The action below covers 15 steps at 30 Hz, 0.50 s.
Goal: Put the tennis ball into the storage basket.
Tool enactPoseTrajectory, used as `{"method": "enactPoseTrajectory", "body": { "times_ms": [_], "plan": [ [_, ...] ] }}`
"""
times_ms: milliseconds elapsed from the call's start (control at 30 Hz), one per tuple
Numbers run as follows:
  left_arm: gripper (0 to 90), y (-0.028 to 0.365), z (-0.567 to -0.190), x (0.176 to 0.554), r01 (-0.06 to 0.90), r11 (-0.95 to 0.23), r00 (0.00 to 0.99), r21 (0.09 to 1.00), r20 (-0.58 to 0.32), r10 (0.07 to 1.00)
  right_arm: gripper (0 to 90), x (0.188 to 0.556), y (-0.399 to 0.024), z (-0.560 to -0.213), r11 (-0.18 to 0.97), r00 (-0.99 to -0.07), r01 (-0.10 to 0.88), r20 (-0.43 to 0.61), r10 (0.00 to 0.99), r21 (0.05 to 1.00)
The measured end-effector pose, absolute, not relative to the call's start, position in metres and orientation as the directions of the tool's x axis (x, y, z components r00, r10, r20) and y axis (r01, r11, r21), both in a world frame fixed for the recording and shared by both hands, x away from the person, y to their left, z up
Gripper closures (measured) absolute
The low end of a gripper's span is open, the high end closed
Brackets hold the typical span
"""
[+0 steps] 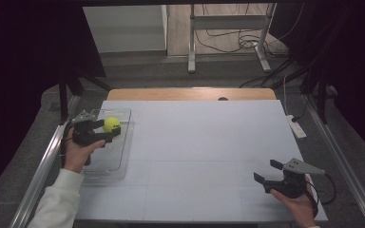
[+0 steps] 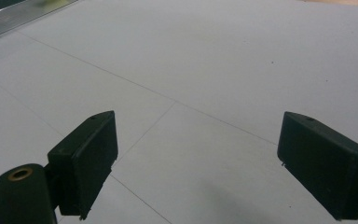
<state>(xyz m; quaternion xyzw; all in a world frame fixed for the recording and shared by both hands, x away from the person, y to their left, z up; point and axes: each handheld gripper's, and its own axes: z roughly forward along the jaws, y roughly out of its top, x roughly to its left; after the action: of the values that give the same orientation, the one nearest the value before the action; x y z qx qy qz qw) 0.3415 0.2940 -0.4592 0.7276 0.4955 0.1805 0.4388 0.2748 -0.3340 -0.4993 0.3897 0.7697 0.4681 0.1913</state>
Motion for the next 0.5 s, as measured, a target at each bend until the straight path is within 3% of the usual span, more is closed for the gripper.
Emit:
{"method": "enactPoseTrajectory", "body": {
  "times_ms": [500],
  "plan": [
    [14.5,0.284,-0.469,0.316,0.56,-0.139,0.496,0.817,-0.196,0.846,12.0,0.275,-0.333,-0.499,0.258,-0.624,0.422,0.072,0.778,0.869]
  ]
}}
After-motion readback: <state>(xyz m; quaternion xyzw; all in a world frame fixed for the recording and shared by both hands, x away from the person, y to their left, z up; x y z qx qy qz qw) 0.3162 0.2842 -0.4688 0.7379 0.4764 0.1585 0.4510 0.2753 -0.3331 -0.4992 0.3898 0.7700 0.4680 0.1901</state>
